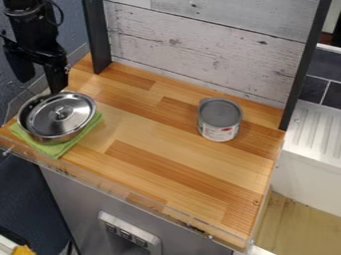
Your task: Moved the can to the bottom of the table
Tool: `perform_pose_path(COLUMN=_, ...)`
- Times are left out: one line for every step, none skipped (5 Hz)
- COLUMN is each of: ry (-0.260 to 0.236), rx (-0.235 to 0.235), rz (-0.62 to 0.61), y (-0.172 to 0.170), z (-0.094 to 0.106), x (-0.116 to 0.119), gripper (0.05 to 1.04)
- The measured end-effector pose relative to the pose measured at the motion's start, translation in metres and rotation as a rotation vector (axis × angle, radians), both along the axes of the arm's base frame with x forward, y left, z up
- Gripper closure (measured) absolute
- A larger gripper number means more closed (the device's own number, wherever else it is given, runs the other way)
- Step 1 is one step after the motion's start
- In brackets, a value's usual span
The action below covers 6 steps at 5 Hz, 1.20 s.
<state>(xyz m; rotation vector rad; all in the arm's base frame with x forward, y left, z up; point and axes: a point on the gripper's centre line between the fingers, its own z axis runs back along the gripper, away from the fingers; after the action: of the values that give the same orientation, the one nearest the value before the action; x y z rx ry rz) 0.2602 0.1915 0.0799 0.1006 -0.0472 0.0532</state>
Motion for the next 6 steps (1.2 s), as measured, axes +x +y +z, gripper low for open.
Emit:
perform_pose_path(ry=0.032, rx=-0.024, rz=0.001, y=-0.002, z=-0.012, x=-0.002, gripper=0.083)
perform_pose_path(ry=0.036, rx=-0.037, rz=-0.001, y=-0.001, z=-0.013, x=0.002, gripper=0.083)
perform_pose_path(ry=0.017, rx=-0.075, rz=-0.025, y=-0.010, z=-0.011, x=0.015, gripper=0.083)
perform_pose_path(ry=-0.038, rx=-0.104, rz=-0.108, y=-0.034, z=0.004, x=0.044, gripper=0.083)
perform_pose_path(ry=-0.086, rx=-0.106, rz=-0.204, y=-0.072, z=0.023, x=0.077, gripper=0.083)
perform_pose_path(ry=-0.124, rx=-0.106, rz=-0.245, y=-0.116, z=0.032, x=0.105, gripper=0.083)
